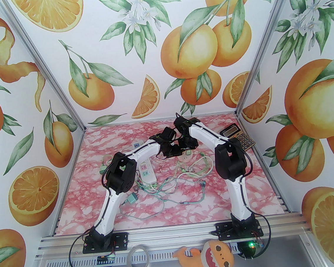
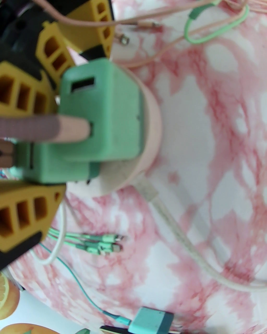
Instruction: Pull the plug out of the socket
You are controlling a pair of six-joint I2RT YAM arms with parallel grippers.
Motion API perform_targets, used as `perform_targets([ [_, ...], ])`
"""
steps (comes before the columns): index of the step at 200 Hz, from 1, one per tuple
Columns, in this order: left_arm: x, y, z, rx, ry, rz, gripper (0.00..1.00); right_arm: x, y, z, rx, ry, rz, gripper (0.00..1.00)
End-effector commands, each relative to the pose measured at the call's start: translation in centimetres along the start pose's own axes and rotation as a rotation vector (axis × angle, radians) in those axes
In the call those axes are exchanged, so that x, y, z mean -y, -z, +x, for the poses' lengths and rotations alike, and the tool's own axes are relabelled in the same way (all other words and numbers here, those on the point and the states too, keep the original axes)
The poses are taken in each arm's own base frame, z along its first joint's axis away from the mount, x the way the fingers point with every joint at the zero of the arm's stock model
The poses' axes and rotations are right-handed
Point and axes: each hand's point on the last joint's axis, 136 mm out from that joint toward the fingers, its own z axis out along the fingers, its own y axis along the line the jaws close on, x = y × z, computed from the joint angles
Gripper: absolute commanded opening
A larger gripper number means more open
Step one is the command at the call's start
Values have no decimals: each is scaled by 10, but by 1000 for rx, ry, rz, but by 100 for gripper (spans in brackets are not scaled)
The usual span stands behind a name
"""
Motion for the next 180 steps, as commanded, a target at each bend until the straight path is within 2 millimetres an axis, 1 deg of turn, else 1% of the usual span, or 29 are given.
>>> perform_targets([
  [1, -73, -71, 107, -292, -11, -268, 37, -68, 23, 2, 34, 106, -179, 28],
  [39, -76, -72, 112, -310, -4, -276, 37, -39, 37, -14, 59, 10, -240, 28],
  [63, -79, -72, 116, -333, 9, -291, 37, -21, 44, -21, 70, -44, -283, 28],
  [82, -82, -73, 118, -343, 12, -296, 36, -8, 44, -23, 59, -92, -317, 28],
  [106, -84, -73, 119, -348, 13, -301, 36, -2, 42, -22, 48, -112, -332, 28],
  [132, -85, -73, 120, -354, 14, -305, 36, -5, 40, -21, 39, -136, -366, 28],
  [151, -86, -75, 122, -362, 16, -309, 36, -13, 40, -18, 42, -96, -323, 28],
  [170, -85, -76, 124, -373, 11, -306, 36, -29, 37, -10, 27, -32, -261, 27],
  [180, -84, -77, 124, -377, 10, -299, 36, -41, 35, -4, 19, 5, -240, 27],
])
